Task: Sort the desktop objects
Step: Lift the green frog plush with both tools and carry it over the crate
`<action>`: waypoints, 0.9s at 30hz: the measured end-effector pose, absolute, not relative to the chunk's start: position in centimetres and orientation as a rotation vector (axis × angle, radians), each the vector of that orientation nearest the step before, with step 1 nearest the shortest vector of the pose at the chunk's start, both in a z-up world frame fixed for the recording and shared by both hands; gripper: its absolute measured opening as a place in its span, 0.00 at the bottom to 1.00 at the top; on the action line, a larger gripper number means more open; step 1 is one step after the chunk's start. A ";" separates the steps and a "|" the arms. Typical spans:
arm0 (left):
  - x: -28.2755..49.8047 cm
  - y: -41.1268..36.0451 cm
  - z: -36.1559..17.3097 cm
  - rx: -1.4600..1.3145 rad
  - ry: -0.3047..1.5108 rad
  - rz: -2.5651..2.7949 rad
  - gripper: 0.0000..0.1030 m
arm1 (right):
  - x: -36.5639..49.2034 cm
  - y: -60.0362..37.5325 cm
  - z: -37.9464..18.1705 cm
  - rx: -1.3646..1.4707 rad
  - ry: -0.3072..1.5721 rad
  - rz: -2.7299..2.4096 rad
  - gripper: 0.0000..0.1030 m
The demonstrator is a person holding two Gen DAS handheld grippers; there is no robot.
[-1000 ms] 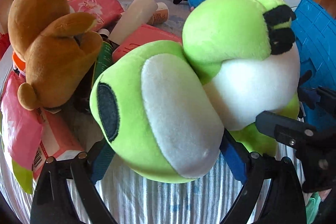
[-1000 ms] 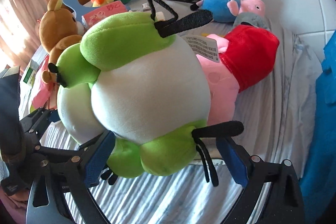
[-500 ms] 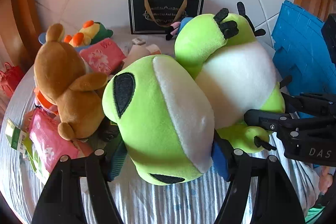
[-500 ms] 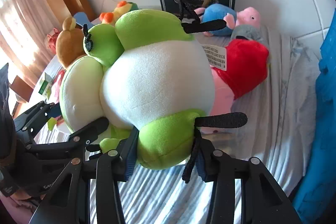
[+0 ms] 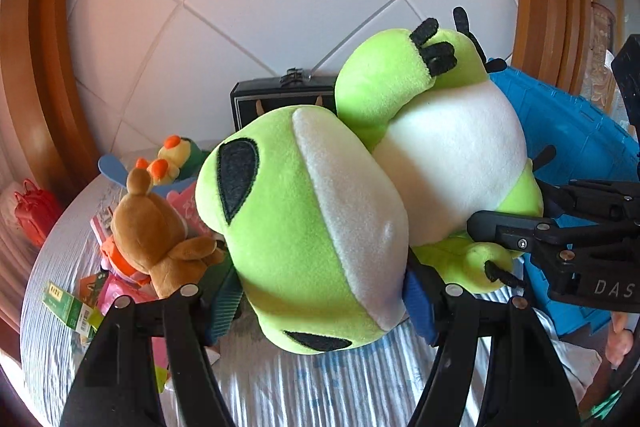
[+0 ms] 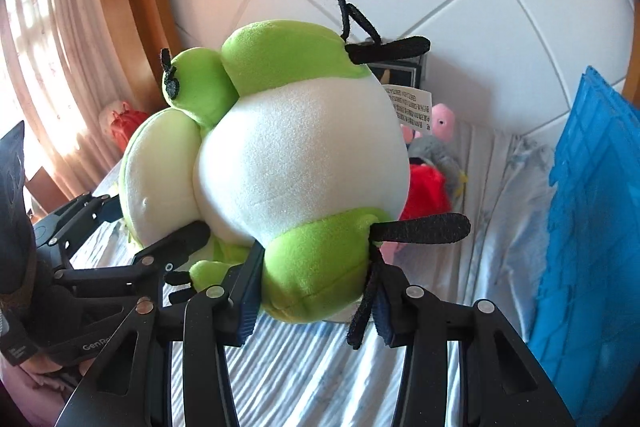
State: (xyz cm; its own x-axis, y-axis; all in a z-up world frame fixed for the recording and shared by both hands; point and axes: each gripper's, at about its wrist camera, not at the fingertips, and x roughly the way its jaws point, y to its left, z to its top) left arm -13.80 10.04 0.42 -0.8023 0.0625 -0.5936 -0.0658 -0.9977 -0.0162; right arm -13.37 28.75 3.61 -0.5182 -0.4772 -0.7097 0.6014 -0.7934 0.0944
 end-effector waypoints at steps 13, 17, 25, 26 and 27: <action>-14.9 18.9 8.7 -0.662 0.131 2.863 0.67 | -13.8 38.3 11.9 0.868 0.127 -2.489 0.44; -15.6 22.5 11.1 -0.598 0.143 2.829 0.67 | -14.4 41.9 14.4 0.821 0.110 -2.554 0.44; -16.7 31.5 14.9 -0.529 0.174 2.727 0.67 | -14.7 51.7 18.0 0.766 0.116 -2.678 0.44; -16.7 32.9 15.5 -0.520 0.182 2.716 0.67 | -14.9 53.0 18.5 0.761 0.111 -2.691 0.44; -16.8 34.4 16.0 -0.513 0.193 2.704 0.67 | -15.1 54.3 18.8 0.760 0.106 -2.703 0.44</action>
